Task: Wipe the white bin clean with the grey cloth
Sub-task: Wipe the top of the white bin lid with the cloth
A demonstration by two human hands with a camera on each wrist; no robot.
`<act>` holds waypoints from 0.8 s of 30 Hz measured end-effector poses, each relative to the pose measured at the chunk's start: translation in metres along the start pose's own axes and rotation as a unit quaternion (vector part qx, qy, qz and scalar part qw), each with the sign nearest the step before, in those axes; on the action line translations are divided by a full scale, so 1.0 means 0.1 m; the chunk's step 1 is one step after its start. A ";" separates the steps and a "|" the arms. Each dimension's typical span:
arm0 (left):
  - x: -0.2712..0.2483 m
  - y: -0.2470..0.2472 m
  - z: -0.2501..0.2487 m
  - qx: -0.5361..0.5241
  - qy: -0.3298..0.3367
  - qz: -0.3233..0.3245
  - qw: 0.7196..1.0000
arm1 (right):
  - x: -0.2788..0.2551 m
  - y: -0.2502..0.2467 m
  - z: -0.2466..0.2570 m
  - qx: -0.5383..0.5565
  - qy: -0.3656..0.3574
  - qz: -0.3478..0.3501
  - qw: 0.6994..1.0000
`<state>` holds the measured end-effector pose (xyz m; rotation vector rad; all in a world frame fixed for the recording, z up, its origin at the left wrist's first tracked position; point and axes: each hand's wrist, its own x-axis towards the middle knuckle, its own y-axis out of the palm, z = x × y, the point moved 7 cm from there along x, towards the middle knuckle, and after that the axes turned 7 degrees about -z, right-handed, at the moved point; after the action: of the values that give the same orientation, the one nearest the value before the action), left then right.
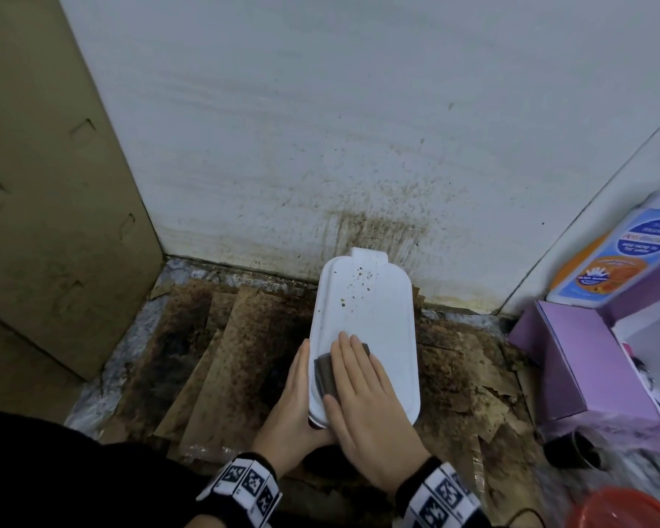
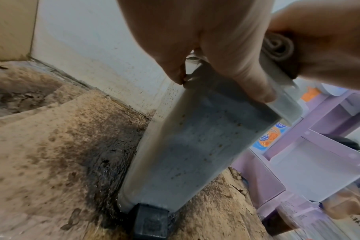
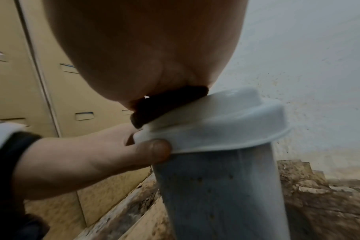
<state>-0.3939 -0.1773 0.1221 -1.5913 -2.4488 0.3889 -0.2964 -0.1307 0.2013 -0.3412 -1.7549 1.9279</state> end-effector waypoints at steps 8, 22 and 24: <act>0.00 -0.01 -0.01 -0.017 -0.001 -0.009 1.000 | 0.35 -0.01 -0.19 0.009 0.014 0.026 1.000; -0.02 -0.02 -0.03 0.003 0.000 0.012 1.000 | 0.14 0.06 0.07 -0.012 0.019 -0.004 1.000; -0.02 -0.03 -0.04 0.007 -0.002 0.011 1.000 | 0.16 0.06 0.06 -0.017 0.017 0.001 1.000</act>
<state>-0.3941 -0.1798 0.1271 -1.6157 -2.4269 0.4112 -0.3138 -0.1273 0.1989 -0.3861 -1.7686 1.8841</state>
